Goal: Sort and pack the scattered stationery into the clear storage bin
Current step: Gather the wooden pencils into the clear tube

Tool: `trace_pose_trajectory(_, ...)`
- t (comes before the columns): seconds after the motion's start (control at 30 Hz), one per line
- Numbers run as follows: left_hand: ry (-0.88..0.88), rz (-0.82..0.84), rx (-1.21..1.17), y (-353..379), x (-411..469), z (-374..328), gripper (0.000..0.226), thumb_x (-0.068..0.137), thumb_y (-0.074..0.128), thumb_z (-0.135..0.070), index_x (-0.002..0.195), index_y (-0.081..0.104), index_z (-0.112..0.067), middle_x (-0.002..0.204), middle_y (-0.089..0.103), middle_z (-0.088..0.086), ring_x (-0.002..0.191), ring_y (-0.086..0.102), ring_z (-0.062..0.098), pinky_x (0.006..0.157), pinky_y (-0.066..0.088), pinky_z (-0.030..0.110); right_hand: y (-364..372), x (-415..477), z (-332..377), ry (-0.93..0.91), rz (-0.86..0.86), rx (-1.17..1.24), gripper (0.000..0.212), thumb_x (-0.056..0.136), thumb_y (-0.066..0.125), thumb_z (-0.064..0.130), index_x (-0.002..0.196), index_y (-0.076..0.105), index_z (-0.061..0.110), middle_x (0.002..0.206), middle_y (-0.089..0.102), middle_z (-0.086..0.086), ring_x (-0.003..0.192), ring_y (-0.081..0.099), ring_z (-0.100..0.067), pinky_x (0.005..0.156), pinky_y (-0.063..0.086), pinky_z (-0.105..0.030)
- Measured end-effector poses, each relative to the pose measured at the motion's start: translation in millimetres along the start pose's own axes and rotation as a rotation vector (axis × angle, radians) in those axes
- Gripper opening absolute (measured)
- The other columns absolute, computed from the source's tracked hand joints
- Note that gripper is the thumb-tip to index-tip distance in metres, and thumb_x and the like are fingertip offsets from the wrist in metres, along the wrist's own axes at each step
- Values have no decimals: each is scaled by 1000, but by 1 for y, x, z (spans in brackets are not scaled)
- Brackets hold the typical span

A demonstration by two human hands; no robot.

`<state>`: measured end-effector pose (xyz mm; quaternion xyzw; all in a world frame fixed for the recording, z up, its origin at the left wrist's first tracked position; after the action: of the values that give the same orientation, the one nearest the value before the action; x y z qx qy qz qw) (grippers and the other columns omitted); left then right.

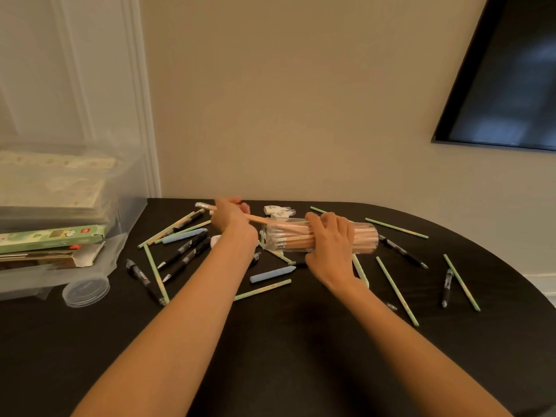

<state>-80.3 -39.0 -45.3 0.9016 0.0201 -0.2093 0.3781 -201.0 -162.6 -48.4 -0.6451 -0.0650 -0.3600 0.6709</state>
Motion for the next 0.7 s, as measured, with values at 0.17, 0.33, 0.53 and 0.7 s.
trace_pose_trajectory(0.17,33,408,768,18,-17,18,34,93,48,-37,114,57,-11,103,57,4,92,48,14,84,32,29,-4,11,-1,132,47,14,62,79,64,22,134,36,23,124,41,-8,116,35,-25,100,25,-34)
trace_pose_trajectory(0.33,282,464,808,21,-12,-2,51,95,41,-39,138,36,-10,136,43,6,125,42,22,96,36,34,-3,16,-3,190,80,47,61,79,63,20,134,36,24,125,41,-8,118,34,-25,101,26,-35)
trace_pose_trajectory(0.53,418,713,1144,26,-28,10,59,99,15,-49,131,47,-11,122,55,5,109,49,13,84,33,24,6,27,12,191,98,56,58,79,62,18,132,39,21,125,41,-9,117,35,-26,100,27,-35)
trace_pose_trajectory(0.7,438,609,1111,13,6,-12,59,98,20,-49,141,33,-11,143,41,12,128,42,23,100,38,36,22,38,36,109,110,53,59,80,62,20,133,37,22,124,41,-8,117,35,-25,102,25,-35)
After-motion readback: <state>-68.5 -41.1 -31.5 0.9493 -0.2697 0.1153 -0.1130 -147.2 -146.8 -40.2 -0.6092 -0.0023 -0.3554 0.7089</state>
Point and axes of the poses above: each hand's wrist, its own x-axis towards the middle knuckle, its own y-axis out of the palm, z = x × y, the point moved 5 cm from there along x, towards the middle knuckle
